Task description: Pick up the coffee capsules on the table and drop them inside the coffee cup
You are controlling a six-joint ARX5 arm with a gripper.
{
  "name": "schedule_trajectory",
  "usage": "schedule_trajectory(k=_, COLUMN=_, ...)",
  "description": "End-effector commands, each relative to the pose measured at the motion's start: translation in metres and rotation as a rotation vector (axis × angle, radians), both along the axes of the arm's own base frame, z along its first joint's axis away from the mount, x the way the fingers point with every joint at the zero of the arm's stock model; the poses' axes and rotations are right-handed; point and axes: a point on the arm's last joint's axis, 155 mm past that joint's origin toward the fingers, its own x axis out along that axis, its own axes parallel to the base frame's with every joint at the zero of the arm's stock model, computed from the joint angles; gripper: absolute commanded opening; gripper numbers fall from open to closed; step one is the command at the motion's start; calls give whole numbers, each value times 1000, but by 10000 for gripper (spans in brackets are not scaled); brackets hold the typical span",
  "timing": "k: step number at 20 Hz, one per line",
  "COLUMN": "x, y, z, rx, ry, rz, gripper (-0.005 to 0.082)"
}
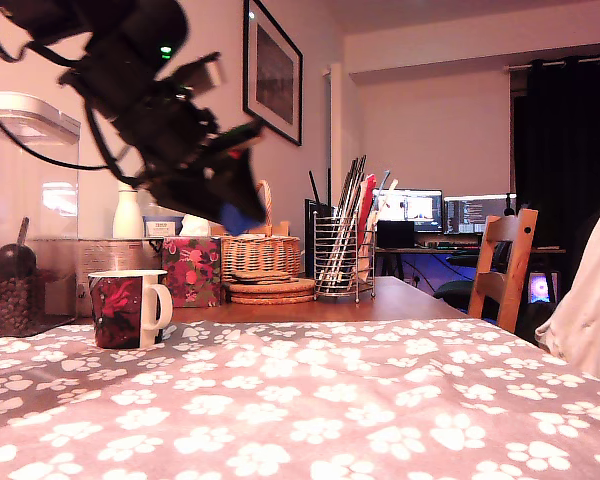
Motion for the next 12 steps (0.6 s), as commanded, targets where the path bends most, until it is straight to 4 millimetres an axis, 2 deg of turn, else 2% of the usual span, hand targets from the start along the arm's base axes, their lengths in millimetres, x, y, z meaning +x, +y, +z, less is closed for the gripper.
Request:
schedule_trajectory(k=1, x=-4, y=16, z=-1, rx=7, ry=0, rz=25, gripper=145)
schedule_trajectory(k=5, x=9, y=50, z=1, rx=12, ry=6, rz=102, gripper=145)
schedule_trajectory(k=12, x=22, y=103, z=-11, rx=31, ry=44, rz=211, gripper=145)
